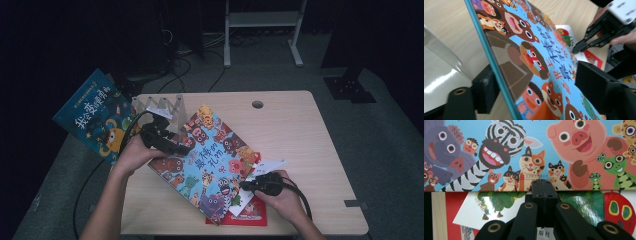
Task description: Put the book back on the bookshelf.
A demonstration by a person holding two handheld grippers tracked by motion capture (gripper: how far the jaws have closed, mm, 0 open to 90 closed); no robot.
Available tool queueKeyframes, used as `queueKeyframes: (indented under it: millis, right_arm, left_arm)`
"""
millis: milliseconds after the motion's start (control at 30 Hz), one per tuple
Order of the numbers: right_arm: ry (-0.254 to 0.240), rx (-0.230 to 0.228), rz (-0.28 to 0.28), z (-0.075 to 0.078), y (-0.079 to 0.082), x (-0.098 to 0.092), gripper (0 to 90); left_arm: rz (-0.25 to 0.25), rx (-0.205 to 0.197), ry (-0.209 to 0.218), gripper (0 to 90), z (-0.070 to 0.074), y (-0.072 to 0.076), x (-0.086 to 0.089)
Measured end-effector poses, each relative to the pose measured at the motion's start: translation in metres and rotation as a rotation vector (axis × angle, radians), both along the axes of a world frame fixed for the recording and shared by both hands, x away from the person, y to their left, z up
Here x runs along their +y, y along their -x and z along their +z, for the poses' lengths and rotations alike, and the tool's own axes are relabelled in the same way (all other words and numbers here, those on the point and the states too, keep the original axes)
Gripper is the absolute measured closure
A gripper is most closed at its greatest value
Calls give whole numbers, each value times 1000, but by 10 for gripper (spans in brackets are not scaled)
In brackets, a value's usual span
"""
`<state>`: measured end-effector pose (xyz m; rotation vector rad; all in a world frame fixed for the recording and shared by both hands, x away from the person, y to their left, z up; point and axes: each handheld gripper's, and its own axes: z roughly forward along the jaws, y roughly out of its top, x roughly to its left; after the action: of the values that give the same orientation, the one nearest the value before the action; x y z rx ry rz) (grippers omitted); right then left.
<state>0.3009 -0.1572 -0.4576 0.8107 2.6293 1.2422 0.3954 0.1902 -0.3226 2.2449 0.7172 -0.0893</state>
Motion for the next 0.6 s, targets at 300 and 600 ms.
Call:
queueKeyframes:
  millis: [300, 600]
  right_arm:
    - [7, -26, -2, 0, -3, 13, 896]
    - [10, -44, 9, 0, -4, 24, 896]
  left_arm:
    - [-41, 11, -36, 445, 22, -3, -12]
    - [-42, 36, -72, 539, 43, -9, -21]
